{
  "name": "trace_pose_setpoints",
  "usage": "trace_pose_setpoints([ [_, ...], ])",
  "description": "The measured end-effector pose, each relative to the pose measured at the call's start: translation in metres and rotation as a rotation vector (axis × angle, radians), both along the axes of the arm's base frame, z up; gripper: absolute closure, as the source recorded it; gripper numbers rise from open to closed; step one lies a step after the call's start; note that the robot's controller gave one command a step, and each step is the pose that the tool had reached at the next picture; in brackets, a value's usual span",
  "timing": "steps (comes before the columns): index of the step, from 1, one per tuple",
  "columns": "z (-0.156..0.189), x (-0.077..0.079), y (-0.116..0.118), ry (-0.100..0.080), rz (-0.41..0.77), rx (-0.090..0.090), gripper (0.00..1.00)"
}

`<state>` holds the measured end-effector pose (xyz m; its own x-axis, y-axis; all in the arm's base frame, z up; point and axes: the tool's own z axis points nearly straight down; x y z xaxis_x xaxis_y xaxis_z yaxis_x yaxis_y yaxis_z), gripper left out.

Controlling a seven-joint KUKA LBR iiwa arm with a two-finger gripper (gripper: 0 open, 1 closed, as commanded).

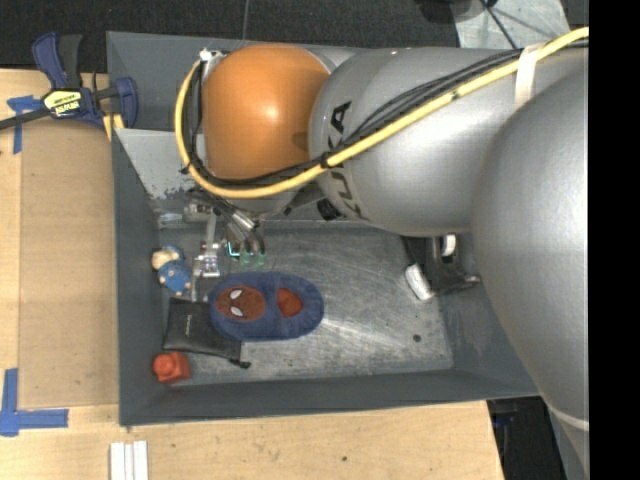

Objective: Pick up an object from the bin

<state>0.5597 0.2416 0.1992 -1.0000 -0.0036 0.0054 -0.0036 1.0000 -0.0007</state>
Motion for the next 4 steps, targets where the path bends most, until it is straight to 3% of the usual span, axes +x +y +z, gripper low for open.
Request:
trace_pose_setpoints([
  [1,-0.125,0.007,-0.004,-0.006,0.048,0.001,0.0],
  [2,-0.121,0.008,-0.004,-0.01,0.047,0.002,1.0],
  [3,-0.02,0.014,-0.002,-0.016,0.009,0.005,1.0],
  [4,0.045,0.023,-0.004,-0.017,0.03,0.005,1.0],
])
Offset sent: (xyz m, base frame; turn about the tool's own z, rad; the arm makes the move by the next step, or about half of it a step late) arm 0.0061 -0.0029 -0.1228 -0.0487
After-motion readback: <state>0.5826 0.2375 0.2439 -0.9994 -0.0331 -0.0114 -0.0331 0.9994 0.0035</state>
